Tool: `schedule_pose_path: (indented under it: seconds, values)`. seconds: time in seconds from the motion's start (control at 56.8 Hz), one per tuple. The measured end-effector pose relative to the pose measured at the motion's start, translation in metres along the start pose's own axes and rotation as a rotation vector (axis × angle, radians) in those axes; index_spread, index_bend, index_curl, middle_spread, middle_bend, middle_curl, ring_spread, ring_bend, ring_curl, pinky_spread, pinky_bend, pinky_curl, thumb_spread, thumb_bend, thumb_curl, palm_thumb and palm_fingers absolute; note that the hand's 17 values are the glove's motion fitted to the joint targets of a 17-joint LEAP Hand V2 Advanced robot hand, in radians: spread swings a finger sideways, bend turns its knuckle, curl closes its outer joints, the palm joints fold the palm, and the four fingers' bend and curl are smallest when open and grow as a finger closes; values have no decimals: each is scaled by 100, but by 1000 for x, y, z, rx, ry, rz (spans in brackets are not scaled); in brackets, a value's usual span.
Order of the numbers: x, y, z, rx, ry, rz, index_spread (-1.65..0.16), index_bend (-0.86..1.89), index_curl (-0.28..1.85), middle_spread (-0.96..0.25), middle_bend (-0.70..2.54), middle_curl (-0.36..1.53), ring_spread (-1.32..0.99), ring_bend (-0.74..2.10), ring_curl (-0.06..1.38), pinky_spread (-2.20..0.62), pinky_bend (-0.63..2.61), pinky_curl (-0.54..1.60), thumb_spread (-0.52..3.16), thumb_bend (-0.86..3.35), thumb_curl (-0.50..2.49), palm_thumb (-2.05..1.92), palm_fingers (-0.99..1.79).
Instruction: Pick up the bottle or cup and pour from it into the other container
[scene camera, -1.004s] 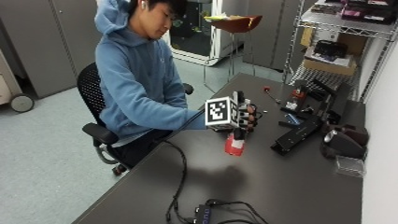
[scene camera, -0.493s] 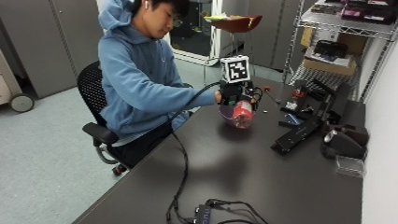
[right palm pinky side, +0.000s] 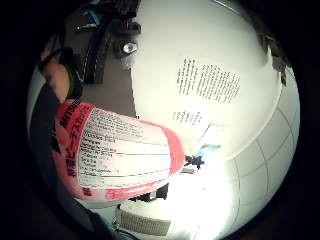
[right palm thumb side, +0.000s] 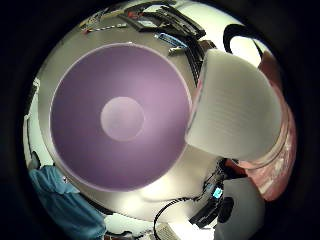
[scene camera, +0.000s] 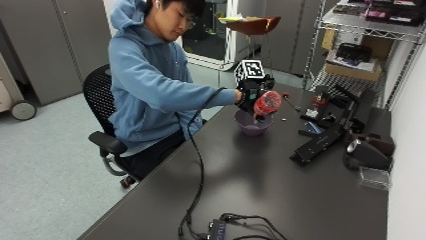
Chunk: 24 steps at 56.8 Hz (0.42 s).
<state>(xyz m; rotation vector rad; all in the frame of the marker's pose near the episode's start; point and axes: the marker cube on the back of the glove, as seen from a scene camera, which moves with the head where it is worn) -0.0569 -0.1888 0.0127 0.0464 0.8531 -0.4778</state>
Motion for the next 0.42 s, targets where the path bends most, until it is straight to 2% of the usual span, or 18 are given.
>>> schedule_pose_path:
  seconds: [0.423]
  values:
    - [-18, -8, -12, 24, -41, 8, -16, 16, 45, -8, 22, 51, -16, 37, 45, -6, 20, 38, 28, -4, 68, 110, 112]
